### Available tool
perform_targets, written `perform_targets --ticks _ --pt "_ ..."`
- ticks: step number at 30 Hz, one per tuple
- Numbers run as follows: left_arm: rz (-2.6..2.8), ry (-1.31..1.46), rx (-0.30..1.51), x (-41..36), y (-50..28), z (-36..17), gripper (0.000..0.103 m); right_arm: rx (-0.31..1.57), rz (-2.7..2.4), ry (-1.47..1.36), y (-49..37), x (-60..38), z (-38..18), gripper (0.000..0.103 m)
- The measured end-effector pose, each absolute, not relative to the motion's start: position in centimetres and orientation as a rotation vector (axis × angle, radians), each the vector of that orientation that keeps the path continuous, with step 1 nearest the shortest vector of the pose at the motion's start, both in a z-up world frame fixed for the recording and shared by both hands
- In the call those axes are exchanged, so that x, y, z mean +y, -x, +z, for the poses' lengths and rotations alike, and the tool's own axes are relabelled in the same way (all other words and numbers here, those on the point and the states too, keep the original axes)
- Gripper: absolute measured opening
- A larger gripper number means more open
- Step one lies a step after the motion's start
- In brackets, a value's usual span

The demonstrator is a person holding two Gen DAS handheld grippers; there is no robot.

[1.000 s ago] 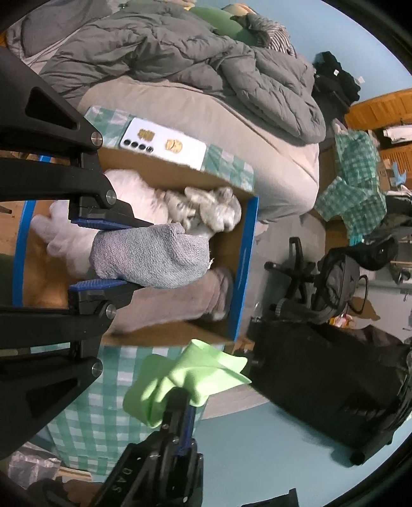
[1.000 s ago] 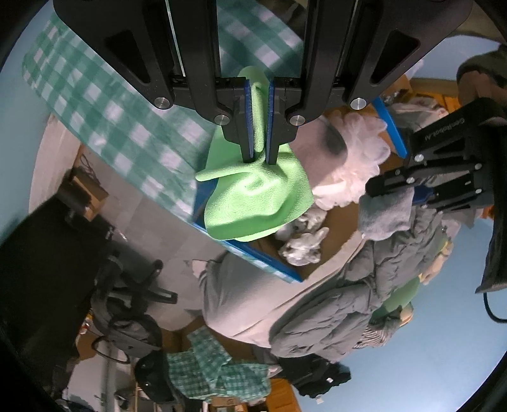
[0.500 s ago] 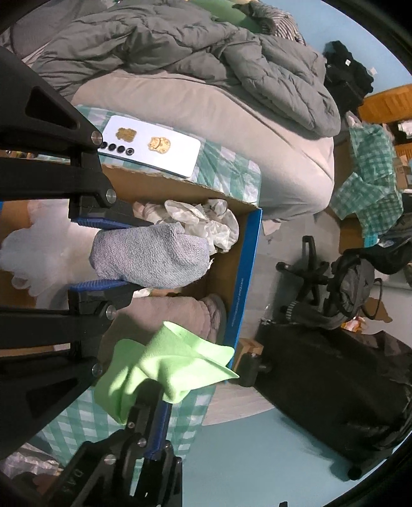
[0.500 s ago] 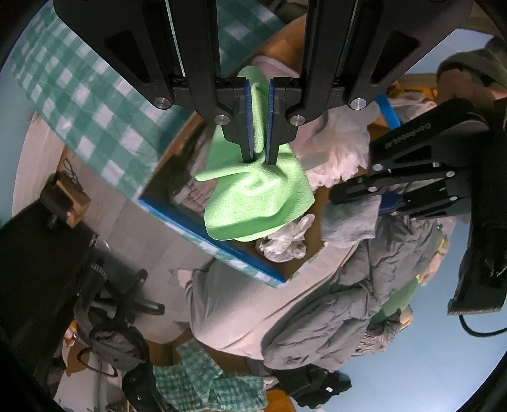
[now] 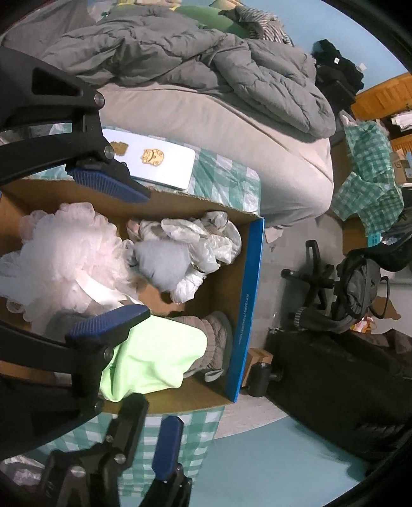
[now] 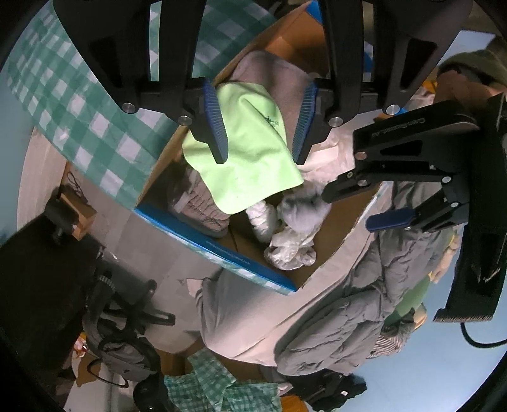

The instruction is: Organize soft objects

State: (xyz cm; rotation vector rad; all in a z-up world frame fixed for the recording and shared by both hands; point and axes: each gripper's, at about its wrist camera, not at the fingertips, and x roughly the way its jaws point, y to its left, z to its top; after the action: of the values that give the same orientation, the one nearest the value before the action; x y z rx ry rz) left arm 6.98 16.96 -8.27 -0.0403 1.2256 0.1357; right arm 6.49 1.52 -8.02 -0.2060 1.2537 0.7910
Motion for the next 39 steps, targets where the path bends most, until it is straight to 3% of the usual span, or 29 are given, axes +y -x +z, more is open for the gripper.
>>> perform_targets --ticks 14,26,39 --pt "0.134 0.05 1.162 15.5 -3.7 -4.7 0.079 1.207 0.746 0.18 -5.3 -1.4 -4.8 0.062" --pt "0.122 0.085 1.129 13.2 -1.2 -2.1 0.082 1.15 0.696 0.158 -4.3 -5.2 -1.5 0.063" --pt "0.078 0.077 1.088 9.4 0.7 0.5 0.092 1.099 0.623 0.141 -3.0 -9.8 1.0 0.063"
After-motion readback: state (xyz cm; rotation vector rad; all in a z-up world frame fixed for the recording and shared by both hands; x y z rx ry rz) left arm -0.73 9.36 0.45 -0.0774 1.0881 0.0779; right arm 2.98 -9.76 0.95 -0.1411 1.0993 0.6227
